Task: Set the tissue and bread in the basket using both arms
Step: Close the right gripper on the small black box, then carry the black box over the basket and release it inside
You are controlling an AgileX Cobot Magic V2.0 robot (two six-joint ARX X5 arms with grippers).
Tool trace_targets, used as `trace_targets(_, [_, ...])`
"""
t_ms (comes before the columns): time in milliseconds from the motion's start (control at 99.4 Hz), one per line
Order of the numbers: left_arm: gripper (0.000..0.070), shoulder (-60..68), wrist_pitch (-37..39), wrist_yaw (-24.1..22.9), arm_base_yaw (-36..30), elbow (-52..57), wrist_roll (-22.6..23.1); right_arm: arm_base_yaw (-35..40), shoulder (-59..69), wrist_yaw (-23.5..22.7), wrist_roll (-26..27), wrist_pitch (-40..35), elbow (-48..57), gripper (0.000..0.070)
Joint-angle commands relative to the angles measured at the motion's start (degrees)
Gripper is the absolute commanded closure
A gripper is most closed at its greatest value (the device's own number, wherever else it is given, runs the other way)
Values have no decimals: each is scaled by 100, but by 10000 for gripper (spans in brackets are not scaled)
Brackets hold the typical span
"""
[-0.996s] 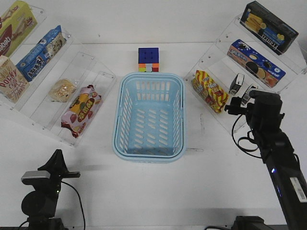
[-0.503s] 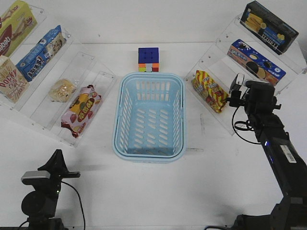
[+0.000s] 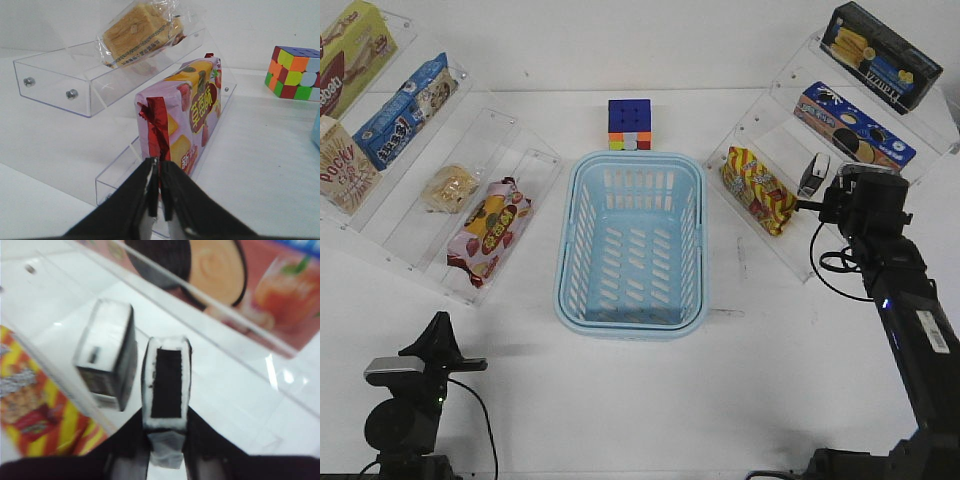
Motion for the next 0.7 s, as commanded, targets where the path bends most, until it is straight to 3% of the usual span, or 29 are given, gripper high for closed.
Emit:
trace_targets(0, [699,-4,92,22,2,-116,74,83,-431,-214,173,15,293,654])
trace_targets(91, [699,-4,92,22,2,-116,74,260,-903,-702,385,-63,385,654])
trace_targets(312, [699,-4,92,22,2,-116,74,1322,-1484,-2470,953,120,389,654])
trace_targets(593, [699,-4,94,22,4,-116,74,3224,-723,-2188,728,140,387,649])
trace_targets(644, [699,-4,94,22,2,-116,74,3403,-520,-2168,682,160,387,609])
trace_targets(694, [699,-4,94,22,4,-116,74,3541,-352,-2013,647,155,387,513])
